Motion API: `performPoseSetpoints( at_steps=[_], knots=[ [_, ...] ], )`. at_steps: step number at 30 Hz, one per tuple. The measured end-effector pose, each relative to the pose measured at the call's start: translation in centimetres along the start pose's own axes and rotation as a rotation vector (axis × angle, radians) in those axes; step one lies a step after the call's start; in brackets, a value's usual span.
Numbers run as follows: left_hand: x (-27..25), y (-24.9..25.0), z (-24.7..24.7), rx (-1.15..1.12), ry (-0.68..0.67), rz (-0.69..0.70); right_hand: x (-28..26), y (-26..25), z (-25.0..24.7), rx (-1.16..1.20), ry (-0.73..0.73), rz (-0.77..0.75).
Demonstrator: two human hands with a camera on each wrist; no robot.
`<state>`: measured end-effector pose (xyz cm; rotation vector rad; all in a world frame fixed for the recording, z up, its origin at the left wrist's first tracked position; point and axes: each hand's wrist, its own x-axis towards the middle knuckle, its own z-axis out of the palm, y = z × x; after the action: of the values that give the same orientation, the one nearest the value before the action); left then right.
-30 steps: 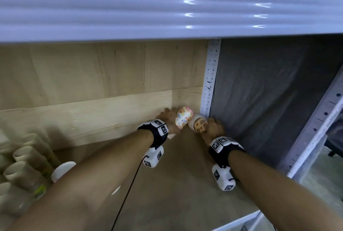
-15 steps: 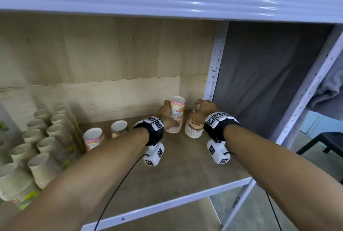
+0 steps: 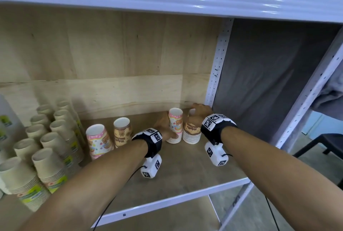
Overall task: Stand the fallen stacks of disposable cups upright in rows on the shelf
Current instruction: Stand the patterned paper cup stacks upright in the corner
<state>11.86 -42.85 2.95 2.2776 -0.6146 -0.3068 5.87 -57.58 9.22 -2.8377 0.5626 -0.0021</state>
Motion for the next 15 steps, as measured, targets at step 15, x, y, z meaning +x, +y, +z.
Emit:
performPoseSetpoints(
  at_steps=[15],
  knots=[
    [2.0, 5.7, -5.2, 0.212, -0.076, 0.043, 1.9, -0.8, -2.6, 0.002, 0.028, 0.056]
  ],
)
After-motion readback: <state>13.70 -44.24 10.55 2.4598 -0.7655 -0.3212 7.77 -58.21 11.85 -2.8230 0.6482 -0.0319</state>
